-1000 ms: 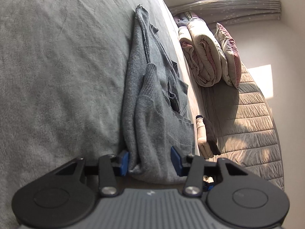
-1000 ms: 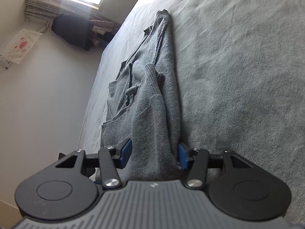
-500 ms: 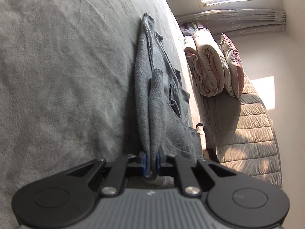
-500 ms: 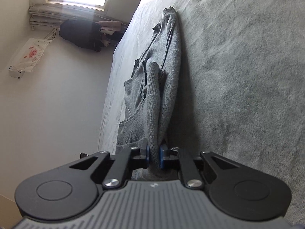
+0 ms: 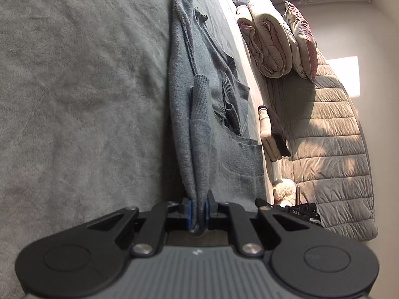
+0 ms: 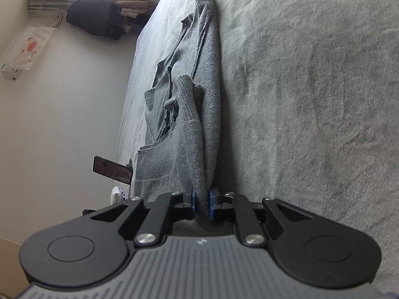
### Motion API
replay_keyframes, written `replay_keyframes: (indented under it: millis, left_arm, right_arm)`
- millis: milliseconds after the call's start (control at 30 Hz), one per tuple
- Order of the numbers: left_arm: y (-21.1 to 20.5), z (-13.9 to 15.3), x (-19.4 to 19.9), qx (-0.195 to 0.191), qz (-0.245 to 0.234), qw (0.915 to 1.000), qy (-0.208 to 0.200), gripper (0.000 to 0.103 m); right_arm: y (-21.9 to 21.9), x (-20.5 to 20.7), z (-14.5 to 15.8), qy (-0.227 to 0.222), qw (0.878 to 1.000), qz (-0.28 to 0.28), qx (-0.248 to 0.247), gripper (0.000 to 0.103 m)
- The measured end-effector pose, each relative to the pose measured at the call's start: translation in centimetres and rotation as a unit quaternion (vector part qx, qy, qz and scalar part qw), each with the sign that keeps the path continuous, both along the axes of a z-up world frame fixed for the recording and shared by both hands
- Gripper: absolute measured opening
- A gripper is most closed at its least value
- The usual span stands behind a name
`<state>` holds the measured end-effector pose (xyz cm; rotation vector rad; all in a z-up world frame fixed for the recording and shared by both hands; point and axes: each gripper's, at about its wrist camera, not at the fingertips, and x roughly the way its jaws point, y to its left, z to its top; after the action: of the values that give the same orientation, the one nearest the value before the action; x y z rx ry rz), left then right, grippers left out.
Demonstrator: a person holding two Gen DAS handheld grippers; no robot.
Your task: Fold clothes
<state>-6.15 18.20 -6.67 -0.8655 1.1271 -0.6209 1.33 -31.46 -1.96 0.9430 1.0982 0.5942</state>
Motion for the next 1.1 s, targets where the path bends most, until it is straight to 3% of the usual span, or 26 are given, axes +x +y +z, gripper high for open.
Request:
replay_keyframes:
  millis: [167, 267, 333, 433, 533, 633, 733, 833, 933, 1067, 1100]
  left_arm:
    - [0.1, 0.4, 0.3, 0.036, -0.028, 0.9987, -0.021, 0.019]
    - [0.6, 1.9, 0.4, 0.055, -0.023, 0.9965, -0.058, 0.038]
    - [1.2, 2.6, 0.8, 0.055, -0.005, 0.9956, -0.076, 0.04]
    - [1.3, 3.6, 1.2, 0.054, 0.027, 0.9923, -0.108, 0.039]
    - [-0.3, 4.9, 1.7, 0.096, 0.031, 0.9814, -0.163, 0.034]
    - [-2.3, 5.3, 2.3, 0.131, 0.028, 0.9709, -0.199, 0.028]
    - [-4.3, 5.3, 2.7, 0.167, 0.032, 0.9552, -0.242, 0.027]
    - [-6.1, 4.9, 2.9, 0.204, 0.037, 0.9357, -0.285, 0.027]
    - [-6.8, 4.0, 3.6, 0.232, 0.023, 0.9279, -0.291, 0.027]
    - [-6.4, 2.9, 3.8, 0.252, 0.015, 0.9191, -0.303, 0.027]
    - [-6.4, 2.7, 3.7, 0.253, 0.012, 0.9172, -0.308, 0.027]
  right_arm:
    - [0.0, 1.1, 0.0, -0.024, 0.999, 0.017, -0.038, 0.018]
    - [-0.2, 1.9, 1.6, -0.051, 0.996, 0.017, -0.065, 0.039]
    - [-0.6, 1.9, 2.4, -0.075, 0.994, 0.005, -0.085, 0.052]
    - [-1.6, 2.2, 2.7, -0.108, 0.987, -0.023, -0.118, 0.052]
    - [0.2, 2.8, 3.3, -0.159, 0.972, -0.033, -0.172, 0.049]
    - [2.4, 2.9, 3.8, -0.224, 0.946, -0.037, -0.23, 0.045]
    - [4.6, 2.7, 4.2, -0.294, 0.915, -0.048, -0.272, 0.045]
    - [6.2, 3.1, 4.3, -0.335, 0.894, -0.044, -0.294, 0.044]
    - [8.1, 3.9, 3.8, -0.358, 0.872, -0.021, -0.333, 0.038]
    - [8.4, 5.6, 2.0, -0.338, 0.875, -0.009, -0.347, 0.037]
    - [8.3, 6.0, 1.4, -0.329, 0.876, -0.01, -0.353, 0.03]
